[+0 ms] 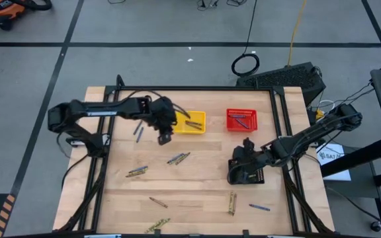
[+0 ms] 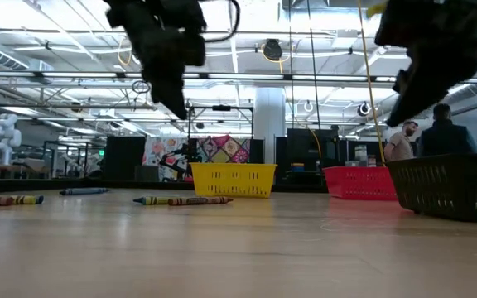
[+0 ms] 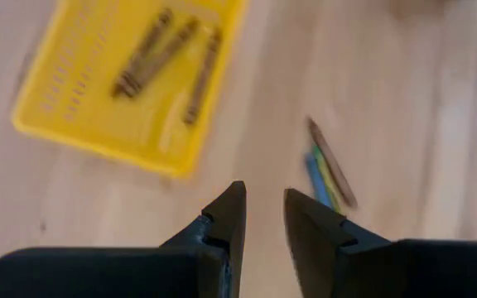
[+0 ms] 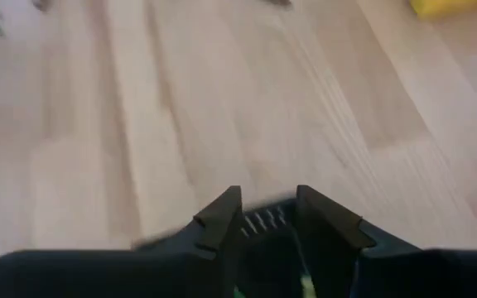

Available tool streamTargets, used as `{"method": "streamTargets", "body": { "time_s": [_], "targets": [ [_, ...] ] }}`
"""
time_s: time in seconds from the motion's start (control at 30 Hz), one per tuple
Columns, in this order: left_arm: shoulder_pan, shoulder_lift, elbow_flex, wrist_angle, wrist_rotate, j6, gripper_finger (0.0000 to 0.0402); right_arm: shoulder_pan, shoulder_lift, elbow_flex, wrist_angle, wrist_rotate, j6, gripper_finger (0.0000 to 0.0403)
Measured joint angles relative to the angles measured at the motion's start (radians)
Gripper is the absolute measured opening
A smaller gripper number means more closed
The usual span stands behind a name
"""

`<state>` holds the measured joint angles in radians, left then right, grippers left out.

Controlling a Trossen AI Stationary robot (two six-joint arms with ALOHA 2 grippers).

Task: Sort crayons
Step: Put the blue crayon into the red bin

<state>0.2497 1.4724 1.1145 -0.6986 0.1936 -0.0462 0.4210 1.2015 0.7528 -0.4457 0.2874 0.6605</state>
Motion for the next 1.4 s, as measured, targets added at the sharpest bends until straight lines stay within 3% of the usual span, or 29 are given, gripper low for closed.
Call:
{"method": "streamTargets", "body": {
  "time_s": [0.4, 0.7, 0.97, 1.03, 1.2, 1.4],
  "targets": [
    [-0.227, -0.081, 0.0, -0.24, -0.018, -0.166, 0.0087, -0.003, 0.005, 0.0, 0.243, -0.003, -0.147, 0.0105],
    [-0.421, -0.082, 0.0, -0.235, -0.019, -0.281, 0.0087, -0.06, 0.082, 0.001, 0.52, -0.083, -0.277, 0.0105],
    [-0.553, -0.082, 0.0, -0.236, -0.026, -0.362, 0.0087, -0.126, 0.183, 0.002, 0.67, -0.086, -0.366, 0.0105],
    [-0.579, -0.082, 0.0, -0.235, -0.026, -0.38, 0.0087, -0.148, 0.226, 0.006, 0.714, -0.132, -0.379, 0.0105],
    [-0.639, -0.082, 0.0, -0.235, -0.035, -0.439, 0.0087, -0.179, 0.34, 0.082, 0.741, -0.242, -0.466, 0.0105],
    [-0.698, -0.082, -0.002, -0.236, -0.062, -0.51, 0.0087, -0.214, 0.437, 0.215, 0.707, -0.268, -0.639, 0.0105]
  ]
}}
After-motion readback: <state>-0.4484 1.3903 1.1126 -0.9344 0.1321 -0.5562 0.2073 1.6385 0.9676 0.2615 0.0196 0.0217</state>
